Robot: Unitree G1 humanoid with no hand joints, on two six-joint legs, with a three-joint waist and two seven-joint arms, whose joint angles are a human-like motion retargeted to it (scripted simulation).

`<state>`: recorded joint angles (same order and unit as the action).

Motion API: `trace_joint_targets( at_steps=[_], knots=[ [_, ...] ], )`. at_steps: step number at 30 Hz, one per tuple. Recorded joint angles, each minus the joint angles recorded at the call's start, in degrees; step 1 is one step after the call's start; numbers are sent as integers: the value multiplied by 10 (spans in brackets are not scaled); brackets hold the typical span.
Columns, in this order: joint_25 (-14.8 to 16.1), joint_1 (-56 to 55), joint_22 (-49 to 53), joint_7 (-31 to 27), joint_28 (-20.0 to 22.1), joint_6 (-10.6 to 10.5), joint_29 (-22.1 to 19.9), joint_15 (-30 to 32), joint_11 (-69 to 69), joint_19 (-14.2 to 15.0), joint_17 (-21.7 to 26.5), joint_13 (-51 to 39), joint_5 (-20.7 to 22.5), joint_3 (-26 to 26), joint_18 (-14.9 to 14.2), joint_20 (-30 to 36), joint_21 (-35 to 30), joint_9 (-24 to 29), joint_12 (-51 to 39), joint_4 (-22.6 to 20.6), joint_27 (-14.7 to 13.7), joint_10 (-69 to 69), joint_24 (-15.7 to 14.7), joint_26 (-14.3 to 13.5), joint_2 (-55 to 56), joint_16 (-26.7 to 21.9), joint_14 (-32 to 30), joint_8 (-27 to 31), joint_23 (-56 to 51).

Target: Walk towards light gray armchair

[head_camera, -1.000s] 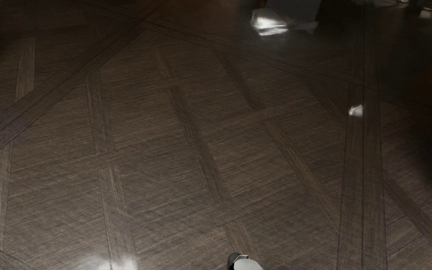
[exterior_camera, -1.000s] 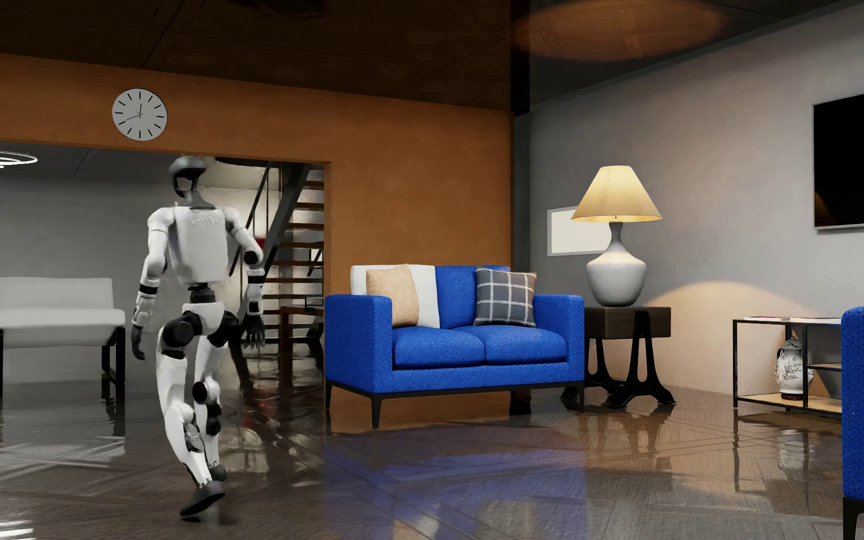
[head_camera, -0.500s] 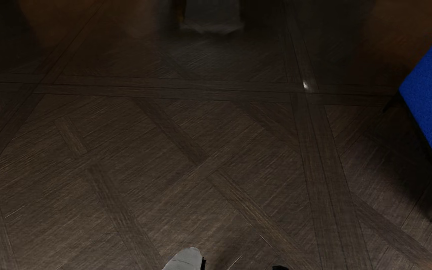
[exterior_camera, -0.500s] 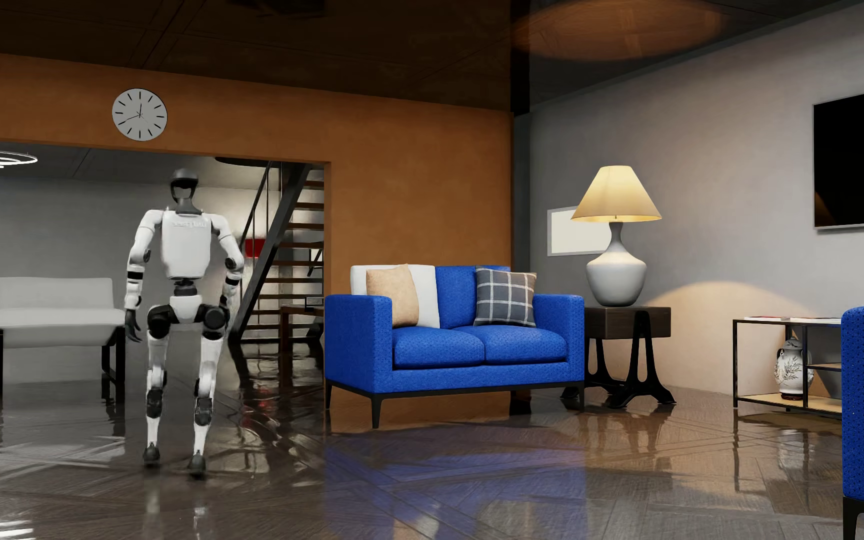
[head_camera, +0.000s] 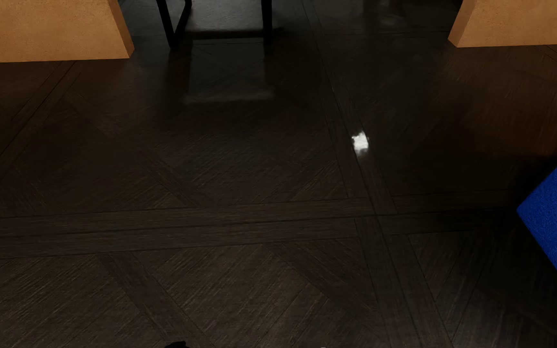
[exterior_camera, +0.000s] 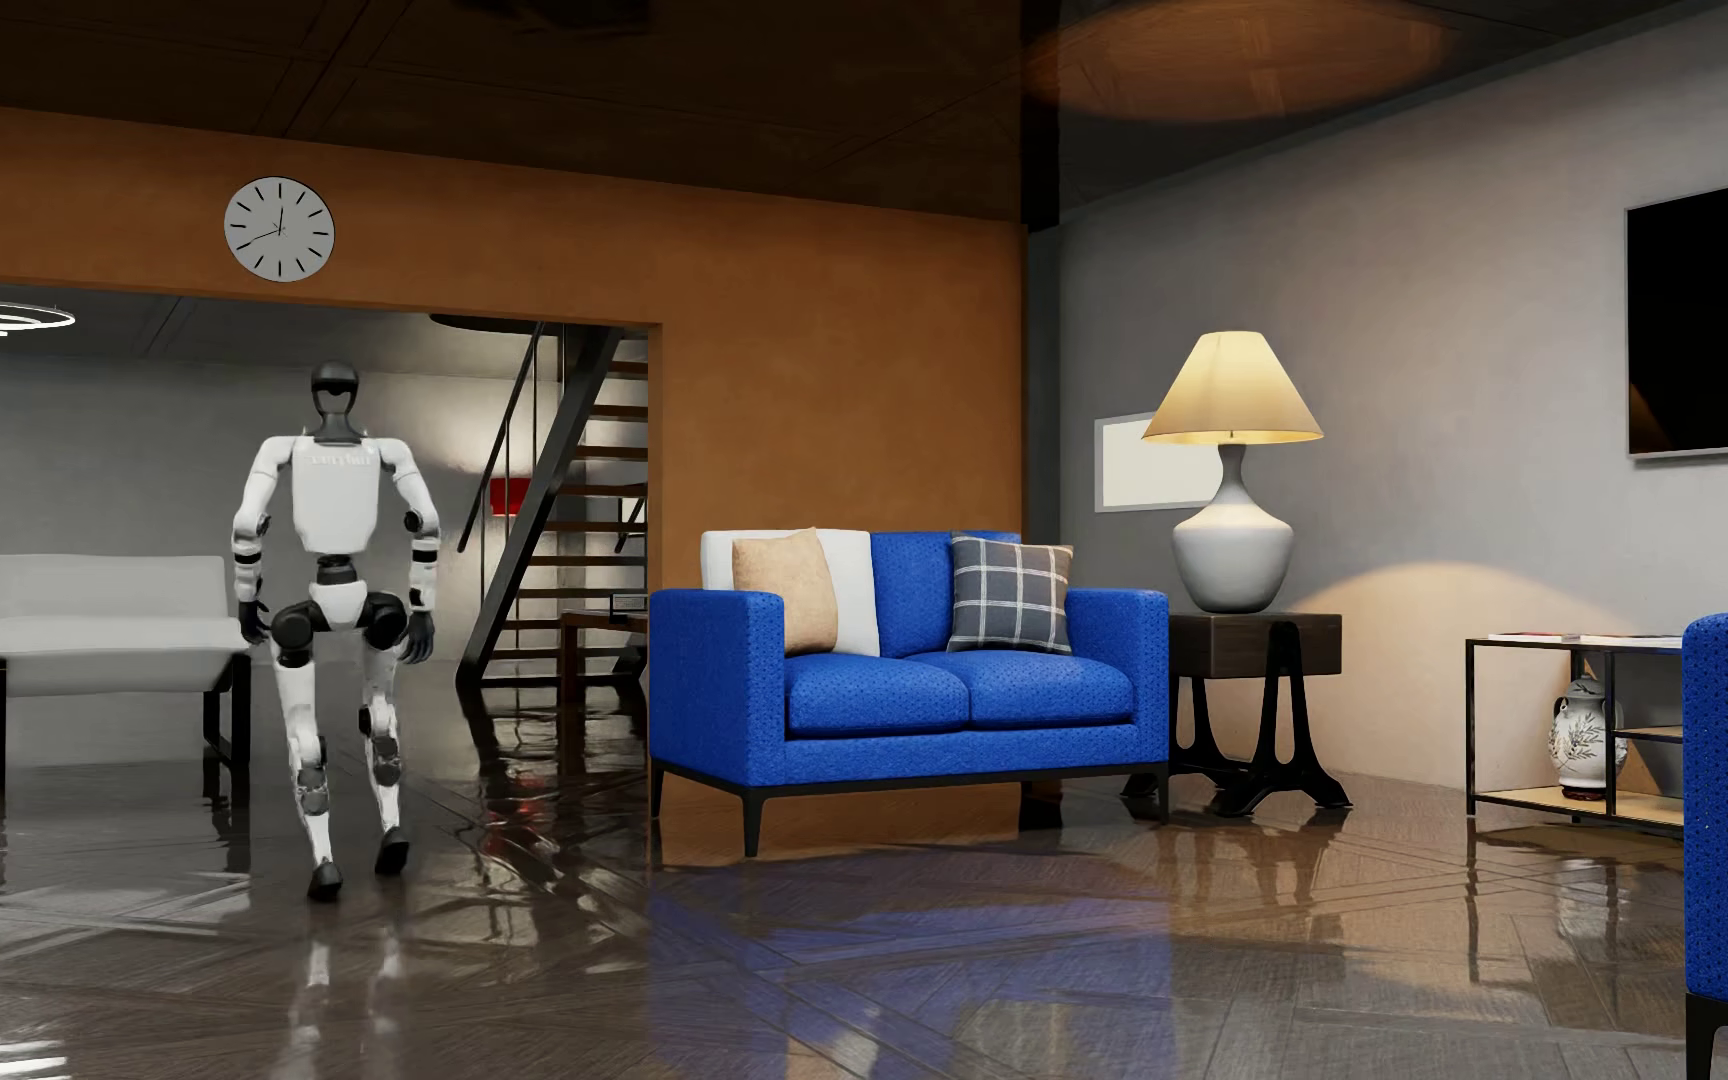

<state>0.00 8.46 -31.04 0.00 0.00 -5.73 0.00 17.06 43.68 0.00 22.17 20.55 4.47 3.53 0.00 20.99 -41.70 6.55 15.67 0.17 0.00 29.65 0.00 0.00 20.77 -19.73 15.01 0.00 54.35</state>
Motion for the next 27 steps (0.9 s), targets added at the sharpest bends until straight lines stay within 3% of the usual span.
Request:
trace_joint_targets(
  at_steps=[1, 2, 3, 4, 5, 6, 7, 8, 9, 10, 11, 13, 15, 17, 18, 19, 20, 21, 23, 25, 26, 27],
  knots=[
    [0, 40, 32, 0, 0, 6, 0, -81, -112, 0, -3, 19, -7, 19, 0, -17, -14, -3, -21, 4, 0, -10, 0, 0, 12, -7, 20, 0, 14],
    [0, 65, 55, 0, 0, 12, 0, -255, -175, 0, -2, 37, -14, 38, 0, -24, -35, -9, -39, 9, 0, -12, 0, 0, 27, -15, 42, 0, 19],
    [0, 84, 67, 0, 0, 15, 0, -370, -160, 0, -4, 52, -23, 55, 0, -39, -43, -13, -52, 20, 0, -5, 0, 0, 43, -19, 64, 0, 25],
    [0, 103, 68, 0, 0, 14, 0, -373, -164, 0, -5, 63, -20, 76, 0, -50, -56, -11, -58, 32, 0, 8, 0, 0, 57, -19, 62, 0, 31],
    [0, 128, 50, 0, 0, 8, 0, -269, -152, 0, -5, 71, -10, 87, 0, -62, -65, -8, -56, 47, 0, 23, 0, 0, 68, -14, 35, 0, 40],
    [0, 126, 27, 0, 0, 0, 0, -119, -127, 0, -8, 73, 7, 83, 0, -69, -72, -19, -46, 56, 0, 59, 0, 0, 89, -6, -36, 0, 47],
    [0, 101, -21, 0, 0, -20, 0, -44, -79, 0, -8, 67, 34, 73, 0, -60, -88, -22, -35, 83, 0, 150, 0, 0, 92, 8, -150, 0, 57],
    [0, 76, -77, 0, 0, -23, 0, -45, -47, 0, -6, 56, 52, 59, 0, -44, -84, -15, -22, 92, 0, 248, 0, 0, 61, 18, -246, 0, 56],
    [0, 8, -124, 0, 0, -16, 0, -60, -43, 0, -13, 34, 67, 45, 0, -14, -75, -9, -14, 92, 0, 371, 0, 0, 26, 13, -239, 0, 46],
    [0, -50, -173, 0, 0, -18, 0, -89, -58, 0, -5, 17, 79, 19, 0, 21, -56, 3, -18, 100, 0, 468, 0, 0, -30, 20, -147, 0, 17],
    [0, -98, -210, 0, 0, -4, 0, -119, -72, 0, -6, -4, 79, -26, 0, 42, -37, 4, -6, 92, 0, 513, 0, 0, -84, 18, -60, 0, -8],
    [0, -188, -248, 0, 0, 17, 0, -188, -113, 0, 4, -56, 65, -100, 0, 65, 2, 1, 38, 80, 0, 469, 0, 0, -184, 13, -1, 0, -71],
    [0, -237, -259, 0, 0, 31, 0, -262, -155, 0, 16, -101, 40, -154, 0, 77, 70, -6, 87, 76, 0, 282, 0, 0, -274, 1, -23, 0, -139],
    [0, -268, -260, 0, 0, 25, 0, -336, -190, 0, 20, -150, 37, -184, 0, 79, 149, -20, 117, 88, 0, 59, 0, 0, -345, -7, -139, 0, -181],
    [0, -281, -260, 0, 0, 26, 0, -358, -189, 0, 23, -172, 28, -197, 0, 81, 178, -29, 124, 91, 0, 23, 0, 0, -361, -9, -337, 0, -200],
    [0, -296, -268, 0, 0, 26, 0, -365, -179, 0, 27, -187, 17, -214, 0, 83, 204, -35, 124, 92, 0, -231, 0, 0, -365, -8, -455, 0, -221],
    [0, -323, -278, 0, 0, 24, 0, -358, -175, 0, 27, -195, 17, -212, 0, 62, 207, -41, 130, 90, 0, -11, 0, 0, -390, -3, -455, 0, -223],
    [0, -327, -285, 0, 0, 28, 0, -334, -148, 0, 26, -187, -2, -223, 0, 53, 219, -41, 128, 77, 0, 31, 0, 0, -403, 2, -303, 0, -233],
    [0, -322, -300, 0, 0, 38, 0, -210, -9, 0, 6, -140, -31, -212, 0, 47, 238, -57, 133, 23, 0, 101, 0, 0, -384, 5, -138, 0, -226],
    [0, -231, -274, 0, 0, 47, 0, -109, 226, 0, -26, -114, -54, -201, 0, 28, 220, -30, 115, 13, 0, 147, 0, 0, -311, 9, -59, 0, -150],
    [0, -201, -279, 0, 0, 44, 0, -108, 328, 0, -33, -118, -47, -184, 0, 18, 181, -22, 89, 7, 0, 144, 0, 0, -258, 10, -41, 0, -93],
    [0, -176, -231, 0, 0, 41, 0, -106, 374, 0, -18, -119, -54, -146, 0, 25, 81, -13, 63, -9, 0, 123, 0, 0, -211, 5, -41, 0, -65]
  ],
)
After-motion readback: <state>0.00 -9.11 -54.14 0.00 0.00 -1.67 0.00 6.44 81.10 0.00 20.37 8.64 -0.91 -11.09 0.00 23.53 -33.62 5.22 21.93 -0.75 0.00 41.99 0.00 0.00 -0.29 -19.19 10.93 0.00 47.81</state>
